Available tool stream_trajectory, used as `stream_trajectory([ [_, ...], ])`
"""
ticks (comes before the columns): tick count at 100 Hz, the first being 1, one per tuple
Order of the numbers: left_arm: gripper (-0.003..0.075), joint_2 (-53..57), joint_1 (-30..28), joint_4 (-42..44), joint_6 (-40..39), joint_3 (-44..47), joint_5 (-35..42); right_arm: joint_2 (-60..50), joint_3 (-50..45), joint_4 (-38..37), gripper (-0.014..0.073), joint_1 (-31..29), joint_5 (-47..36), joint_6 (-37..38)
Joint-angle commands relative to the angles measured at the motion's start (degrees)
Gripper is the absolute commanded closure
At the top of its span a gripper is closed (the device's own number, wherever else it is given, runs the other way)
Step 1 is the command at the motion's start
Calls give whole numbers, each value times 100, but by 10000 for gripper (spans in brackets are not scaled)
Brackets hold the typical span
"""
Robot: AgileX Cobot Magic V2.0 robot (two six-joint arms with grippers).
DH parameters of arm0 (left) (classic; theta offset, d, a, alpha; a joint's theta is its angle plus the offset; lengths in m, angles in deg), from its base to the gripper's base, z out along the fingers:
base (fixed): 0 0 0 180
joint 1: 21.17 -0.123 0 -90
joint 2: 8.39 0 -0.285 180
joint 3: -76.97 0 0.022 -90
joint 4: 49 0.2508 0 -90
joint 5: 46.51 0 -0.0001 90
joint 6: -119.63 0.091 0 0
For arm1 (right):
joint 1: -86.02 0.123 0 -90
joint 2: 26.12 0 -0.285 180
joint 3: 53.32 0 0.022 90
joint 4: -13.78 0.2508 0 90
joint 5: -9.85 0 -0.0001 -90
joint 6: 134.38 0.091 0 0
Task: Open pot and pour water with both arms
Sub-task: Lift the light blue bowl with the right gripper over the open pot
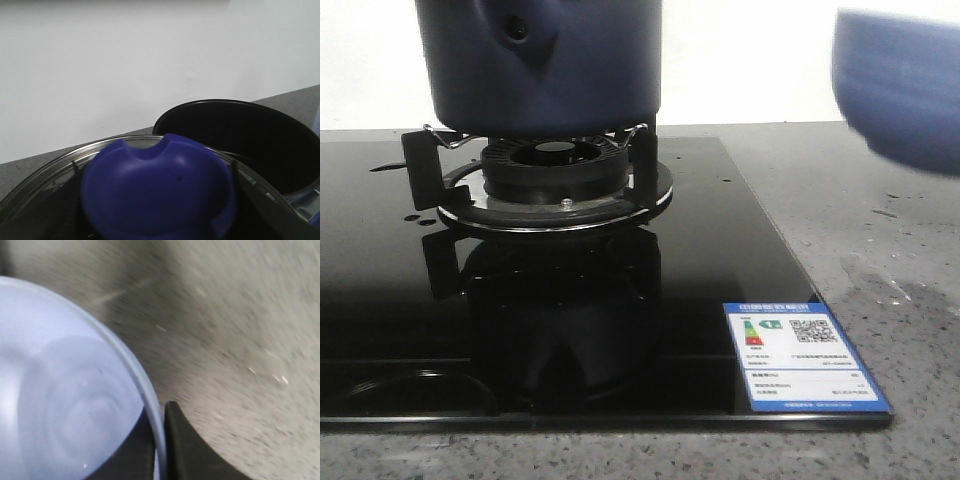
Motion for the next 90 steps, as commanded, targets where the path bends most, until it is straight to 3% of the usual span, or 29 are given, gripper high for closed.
stream_trajectory([
  [1, 458, 120, 47, -312, 4, -260, -132, -58, 669, 304, 652, 144, 20, -80],
  [21, 458, 211, 47, -444, 4, -260, -104, 448, 2147, 304, 652, 686, 819, -80],
  [45, 458, 312, 47, -609, 4, -260, -33, 1526, 3964, 87, 650, 1632, 1180, -59],
  [72, 458, 554, 47, -609, 4, -260, 126, 2619, 5866, -1360, 650, 2447, 1299, 132],
  [90, 458, 569, 47, -609, 4, -260, 138, 3015, 6380, -2204, 650, 2888, 917, 132],
])
